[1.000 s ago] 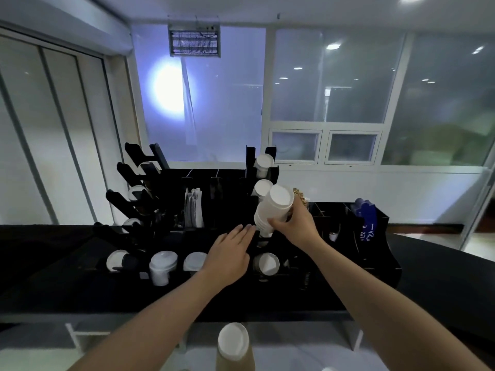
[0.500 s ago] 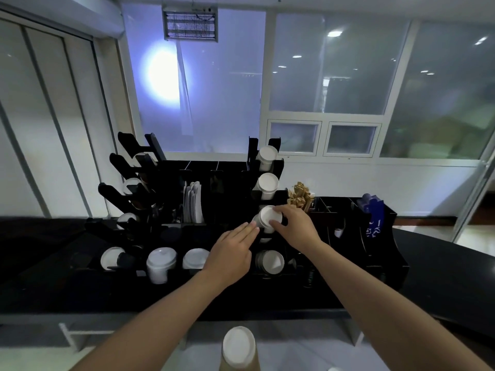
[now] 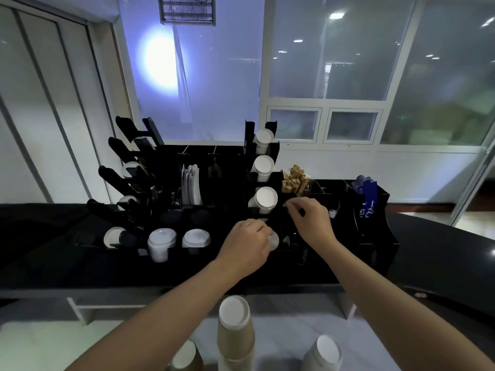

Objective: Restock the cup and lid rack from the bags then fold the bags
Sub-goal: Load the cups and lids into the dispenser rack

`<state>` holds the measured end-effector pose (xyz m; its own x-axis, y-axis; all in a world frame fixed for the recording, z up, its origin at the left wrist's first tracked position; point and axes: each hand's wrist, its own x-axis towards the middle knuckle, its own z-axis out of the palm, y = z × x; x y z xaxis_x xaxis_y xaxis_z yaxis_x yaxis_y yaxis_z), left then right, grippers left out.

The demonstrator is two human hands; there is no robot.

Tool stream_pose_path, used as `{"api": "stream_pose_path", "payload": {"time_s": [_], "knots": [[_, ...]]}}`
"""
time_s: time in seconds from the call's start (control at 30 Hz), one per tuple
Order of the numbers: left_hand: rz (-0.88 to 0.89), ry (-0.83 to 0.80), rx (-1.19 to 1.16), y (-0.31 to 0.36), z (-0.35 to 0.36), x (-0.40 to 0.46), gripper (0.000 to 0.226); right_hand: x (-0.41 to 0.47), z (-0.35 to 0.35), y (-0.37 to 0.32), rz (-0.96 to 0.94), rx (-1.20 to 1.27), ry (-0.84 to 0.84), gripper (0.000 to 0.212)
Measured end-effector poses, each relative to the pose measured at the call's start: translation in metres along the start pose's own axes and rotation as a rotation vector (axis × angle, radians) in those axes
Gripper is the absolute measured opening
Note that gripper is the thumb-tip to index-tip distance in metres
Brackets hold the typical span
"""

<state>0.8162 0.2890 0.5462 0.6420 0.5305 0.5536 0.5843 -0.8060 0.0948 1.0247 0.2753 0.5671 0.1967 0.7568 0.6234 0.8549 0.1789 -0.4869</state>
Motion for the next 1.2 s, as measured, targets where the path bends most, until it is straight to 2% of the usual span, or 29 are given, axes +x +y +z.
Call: {"api": "stream_pose_path", "payload": {"time_s": [0.1,0.23,0.37,0.4,0.5,0.57,0.63,0.67,0.77,0.93,0.97,1.1,1.2], "knots": [[0.044,-0.02,-0.023,0.036,0.007,-0.013,0.022,-0.041,-0.018,0.016,0.072,0.042,-0.069,0.015],[0.09,-0.162,-0.002,0.075,0.029,-0.038,0.018,-0.101,-0.033,0.04,0.216,0.131,-0.219,0.016],[0.078,-0.388,-0.023,0.098,0.062,-0.065,0.038,-0.161,-0.034,0.065,0.346,0.131,-0.374,0.015],[0.063,-0.435,-0.037,0.103,0.072,-0.072,0.039,-0.176,-0.032,0.072,0.366,0.111,-0.414,0.019],[-0.051,-0.552,-0.112,0.117,0.092,-0.096,0.043,-0.221,-0.026,0.092,0.417,0.053,-0.599,0.053],[-0.094,-0.604,-0.133,0.125,0.1,-0.11,0.056,-0.248,-0.018,0.102,0.429,0.053,-0.72,0.069],[-0.096,-0.651,-0.125,0.129,0.107,-0.123,0.071,-0.269,-0.009,0.111,0.417,0.054,-0.794,0.076],[-0.102,-0.663,-0.112,0.13,0.11,-0.128,0.07,-0.276,-0.006,0.113,0.418,0.053,-0.807,0.077],[-0.132,-0.671,-0.082,0.13,0.114,-0.134,0.065,-0.285,0.001,0.117,0.432,0.028,-0.767,0.072],[-0.127,-0.614,-0.084,0.13,0.1,-0.125,0.075,-0.272,0.002,0.109,0.388,-0.042,-0.769,0.072],[-0.118,-0.596,-0.079,0.129,0.095,-0.119,0.071,-0.263,-0.001,0.105,0.361,-0.056,-0.764,0.073],[-0.041,-0.461,-0.002,0.115,0.067,-0.087,0.031,-0.206,-0.02,0.081,0.239,-0.083,-0.675,0.075],[-0.023,-0.337,0.076,0.101,0.035,-0.063,0.032,-0.153,-0.044,0.053,0.152,-0.063,-0.585,0.073]]}}
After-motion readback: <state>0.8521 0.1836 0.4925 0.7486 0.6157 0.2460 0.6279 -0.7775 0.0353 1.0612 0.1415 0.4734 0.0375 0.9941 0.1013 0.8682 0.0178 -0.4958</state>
